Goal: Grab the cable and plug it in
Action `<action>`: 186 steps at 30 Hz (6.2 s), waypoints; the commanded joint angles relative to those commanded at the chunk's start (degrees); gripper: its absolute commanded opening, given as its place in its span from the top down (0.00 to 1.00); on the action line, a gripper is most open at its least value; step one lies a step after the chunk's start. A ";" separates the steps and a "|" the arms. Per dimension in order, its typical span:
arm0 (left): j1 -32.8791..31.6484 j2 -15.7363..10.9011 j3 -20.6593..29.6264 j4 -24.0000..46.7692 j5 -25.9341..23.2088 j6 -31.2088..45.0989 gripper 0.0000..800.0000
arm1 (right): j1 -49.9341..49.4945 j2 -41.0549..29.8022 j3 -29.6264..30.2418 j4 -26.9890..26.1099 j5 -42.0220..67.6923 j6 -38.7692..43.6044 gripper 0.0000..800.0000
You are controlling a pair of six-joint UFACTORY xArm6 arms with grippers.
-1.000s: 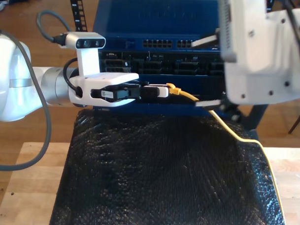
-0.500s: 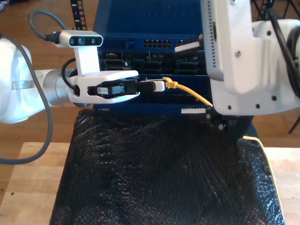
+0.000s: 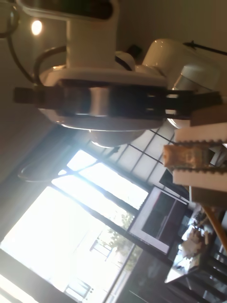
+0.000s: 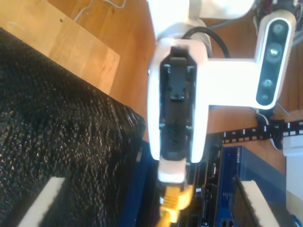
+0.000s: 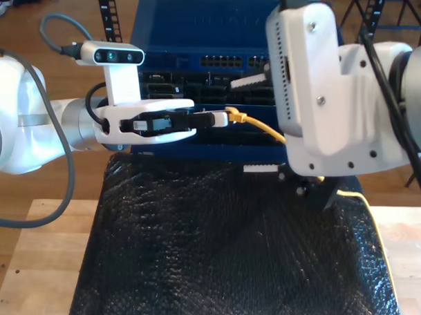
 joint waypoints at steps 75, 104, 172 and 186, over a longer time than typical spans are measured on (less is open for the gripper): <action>-0.09 0.00 0.00 -0.88 4.31 -0.09 0.98 | 2.90 -1.32 4.84 -0.62 -12.31 0.26 0.48; -0.09 0.00 0.00 -1.85 4.57 -0.09 0.98 | 2.90 -1.32 5.10 -0.53 -12.31 0.26 0.59; -0.26 -0.09 -0.09 -1.85 4.66 -0.18 0.98 | 3.08 -1.32 5.10 -0.44 -13.71 0.44 0.77; -0.26 -0.09 -0.09 -1.85 4.75 -0.26 0.98 | 3.08 -1.32 5.10 -0.44 -13.63 0.53 0.78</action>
